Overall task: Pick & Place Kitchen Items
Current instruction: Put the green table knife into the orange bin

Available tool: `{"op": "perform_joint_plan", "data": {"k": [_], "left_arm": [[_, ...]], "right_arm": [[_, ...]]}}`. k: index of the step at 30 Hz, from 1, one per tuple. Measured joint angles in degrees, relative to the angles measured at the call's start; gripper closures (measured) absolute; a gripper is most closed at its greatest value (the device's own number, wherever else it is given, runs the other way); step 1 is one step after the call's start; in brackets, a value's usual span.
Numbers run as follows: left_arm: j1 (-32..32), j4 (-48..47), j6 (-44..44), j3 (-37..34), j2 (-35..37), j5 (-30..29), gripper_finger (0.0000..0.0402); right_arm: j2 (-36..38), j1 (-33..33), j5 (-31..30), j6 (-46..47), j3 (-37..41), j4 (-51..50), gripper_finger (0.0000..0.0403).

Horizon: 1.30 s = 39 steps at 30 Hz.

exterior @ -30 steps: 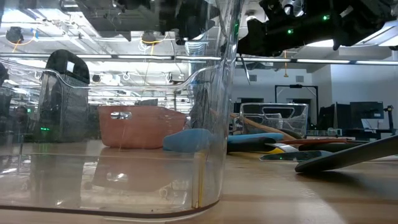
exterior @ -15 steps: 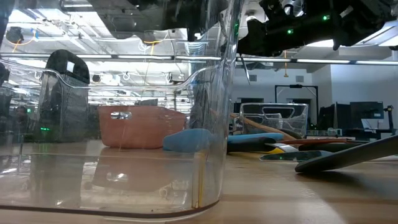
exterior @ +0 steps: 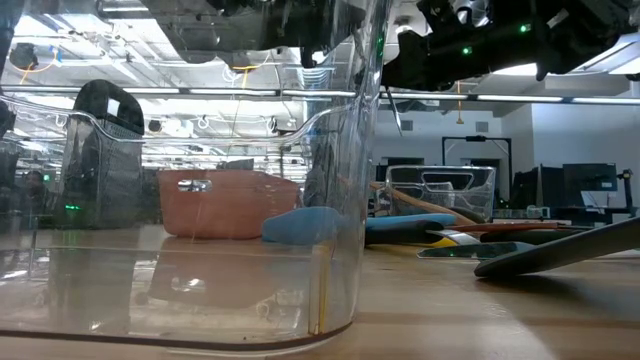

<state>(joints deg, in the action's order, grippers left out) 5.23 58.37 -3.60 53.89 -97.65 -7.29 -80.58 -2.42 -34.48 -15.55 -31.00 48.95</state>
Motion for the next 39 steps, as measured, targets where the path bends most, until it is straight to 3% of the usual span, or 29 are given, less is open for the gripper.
{"op": "perform_joint_plan", "data": {"k": [5, 10, 23, 26, 33, 39], "left_arm": [[0.0, -0.05, 0.2, 0.0, 0.0, -0.4, 0.0381], [0.04, -0.1, 0.1, 0.0, 0.0, -0.32, 0.0379], [-0.02, -0.55, -1.09, 0.0, 0.07, 0.28, 0.0397], [0.31, -1.01, -1.11, 0.0, 0.09, 0.26, 0.0396], [2.11, -3.54, -1.1, 0.0, 0.09, 0.22, 0.0396], [3.3, -4.0, -1.1, 0.0, 0.13, 0.23, 0.0396]], "right_arm": [[0.0, -0.02, -0.21, -0.08, 0.0, 0.0, 0.0334], [0.0, 0.02, -0.24, -0.09, 0.0, -0.02, 0.0331], [0.02, -2.13, -0.45, -2.45, 0.0, -0.26, 0.0218], [0.02, -3.63, -4.91, -5.57, 0.0, -0.26, 0.0197], [2.04, -9.43, -23.44, -16.04, 0.0, -0.42, 0.016], [8.23, -14.3, -30.47, -17.62, 0.02, -5.06, 0.0164]]}}
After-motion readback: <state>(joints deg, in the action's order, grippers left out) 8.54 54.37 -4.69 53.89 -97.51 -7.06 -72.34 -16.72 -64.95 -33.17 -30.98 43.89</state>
